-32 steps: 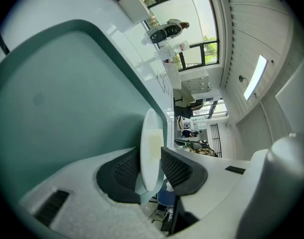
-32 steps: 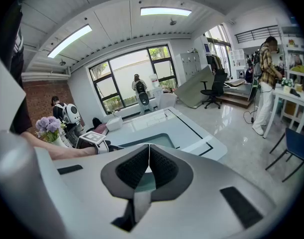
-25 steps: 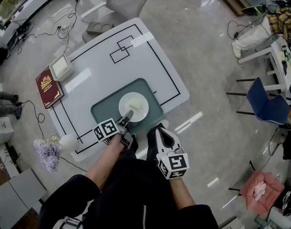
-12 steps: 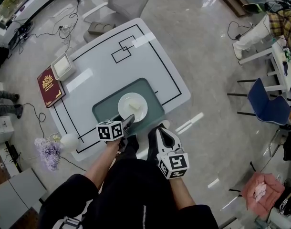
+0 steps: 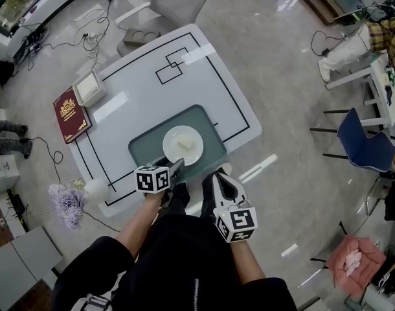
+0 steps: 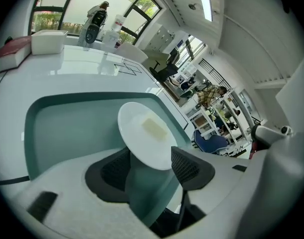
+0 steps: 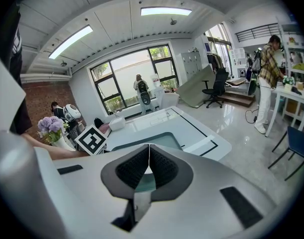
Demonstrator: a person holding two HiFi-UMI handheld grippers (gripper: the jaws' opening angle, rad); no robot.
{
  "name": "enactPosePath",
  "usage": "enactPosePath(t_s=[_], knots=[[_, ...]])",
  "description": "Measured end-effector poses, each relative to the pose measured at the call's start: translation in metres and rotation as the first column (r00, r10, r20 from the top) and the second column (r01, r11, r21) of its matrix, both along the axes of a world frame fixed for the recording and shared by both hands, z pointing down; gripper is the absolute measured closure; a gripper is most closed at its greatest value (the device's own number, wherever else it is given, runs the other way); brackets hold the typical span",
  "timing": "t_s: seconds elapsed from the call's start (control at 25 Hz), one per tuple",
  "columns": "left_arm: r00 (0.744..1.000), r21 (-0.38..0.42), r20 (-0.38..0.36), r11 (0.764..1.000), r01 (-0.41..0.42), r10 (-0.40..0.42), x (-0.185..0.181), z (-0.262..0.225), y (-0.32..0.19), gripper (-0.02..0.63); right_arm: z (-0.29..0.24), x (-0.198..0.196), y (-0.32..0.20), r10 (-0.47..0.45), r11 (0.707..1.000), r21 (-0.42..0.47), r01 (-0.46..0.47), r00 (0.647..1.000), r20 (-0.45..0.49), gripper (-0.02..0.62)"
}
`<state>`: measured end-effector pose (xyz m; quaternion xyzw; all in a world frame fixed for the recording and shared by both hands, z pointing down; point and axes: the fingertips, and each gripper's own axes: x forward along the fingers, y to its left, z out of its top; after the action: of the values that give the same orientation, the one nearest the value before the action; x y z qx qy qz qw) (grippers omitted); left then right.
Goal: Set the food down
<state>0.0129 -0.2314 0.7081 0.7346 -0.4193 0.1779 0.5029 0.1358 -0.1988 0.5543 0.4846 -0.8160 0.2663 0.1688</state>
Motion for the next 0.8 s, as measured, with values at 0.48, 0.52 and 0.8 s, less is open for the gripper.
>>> enactPosePath(t_s=[0.48, 0.52, 0.8], knots=[[0.997, -0.047, -0.059, 0.997, 0.056, -0.058, -0.012, 0.01, 0.015, 0.364, -0.002, -0.015, 0.009, -0.011, 1.0, 0.009, 0.011, 1.0, -0.006, 0.584], [0.996, -0.047, -0.061, 0.997, 0.057, -0.06, -0.013, 0.009, 0.016, 0.364, -0.002, -0.016, 0.009, -0.01, 1.0, 0.011, 0.011, 1.0, -0.007, 0.584], [0.995, 0.029, -0.088, 0.999, 0.046, -0.043, -0.017, -0.016, 0.019, 0.365, -0.011, -0.027, 0.013, -0.016, 0.999, 0.04, 0.017, 1.0, -0.011, 0.584]])
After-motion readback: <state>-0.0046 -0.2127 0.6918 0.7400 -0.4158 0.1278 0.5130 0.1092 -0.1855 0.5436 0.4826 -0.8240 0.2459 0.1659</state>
